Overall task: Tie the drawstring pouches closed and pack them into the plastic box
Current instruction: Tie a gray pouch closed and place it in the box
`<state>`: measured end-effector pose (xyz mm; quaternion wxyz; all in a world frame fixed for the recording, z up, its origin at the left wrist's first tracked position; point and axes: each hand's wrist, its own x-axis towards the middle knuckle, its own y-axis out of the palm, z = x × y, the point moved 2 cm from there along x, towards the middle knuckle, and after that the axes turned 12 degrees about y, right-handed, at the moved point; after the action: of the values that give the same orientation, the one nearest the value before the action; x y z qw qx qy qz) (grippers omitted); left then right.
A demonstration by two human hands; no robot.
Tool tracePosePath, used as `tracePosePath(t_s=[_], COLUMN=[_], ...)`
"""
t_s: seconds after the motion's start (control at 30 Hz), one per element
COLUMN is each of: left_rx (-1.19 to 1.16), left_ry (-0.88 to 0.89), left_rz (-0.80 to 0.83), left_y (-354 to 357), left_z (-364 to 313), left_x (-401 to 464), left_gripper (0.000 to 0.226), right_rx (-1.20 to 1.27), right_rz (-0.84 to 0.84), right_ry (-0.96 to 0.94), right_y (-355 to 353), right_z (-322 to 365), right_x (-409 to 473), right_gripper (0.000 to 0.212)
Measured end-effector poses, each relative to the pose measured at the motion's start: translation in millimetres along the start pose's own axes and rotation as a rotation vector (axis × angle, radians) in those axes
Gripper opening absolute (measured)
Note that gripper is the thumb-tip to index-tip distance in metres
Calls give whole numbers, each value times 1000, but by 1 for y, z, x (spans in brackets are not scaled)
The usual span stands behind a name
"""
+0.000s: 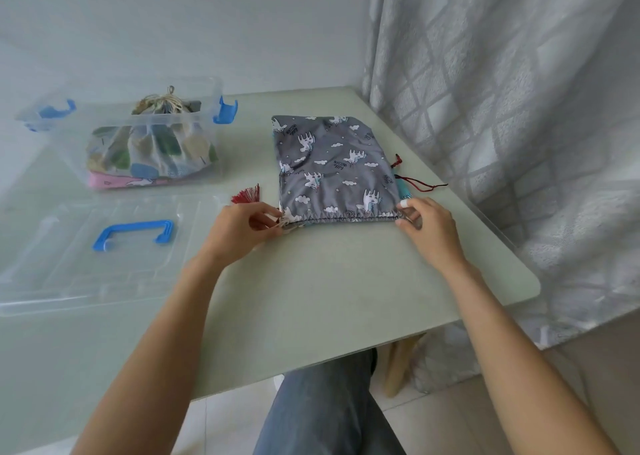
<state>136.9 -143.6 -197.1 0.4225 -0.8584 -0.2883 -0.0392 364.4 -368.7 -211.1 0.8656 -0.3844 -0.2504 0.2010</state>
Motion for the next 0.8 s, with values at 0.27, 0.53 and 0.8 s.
tracePosePath(t_s=[0.27, 0.53, 0.8], left_rx=[105, -275, 135], left_ry=[45, -151, -45], left_rz=[-242, -373, -86], left_y=[-14, -29, -12], left_z=[-1, 7, 1], left_x=[-2, -3, -6], left_gripper=[9, 13, 34], right_rx=[-179, -27, -286], right_rz=[-93, -27, -14], right_ry=[-78, 91, 49], right_y=[-2, -3, 3], right_z=[5, 11, 25], right_x=[-8, -3, -8], right_gripper=[13, 23, 45])
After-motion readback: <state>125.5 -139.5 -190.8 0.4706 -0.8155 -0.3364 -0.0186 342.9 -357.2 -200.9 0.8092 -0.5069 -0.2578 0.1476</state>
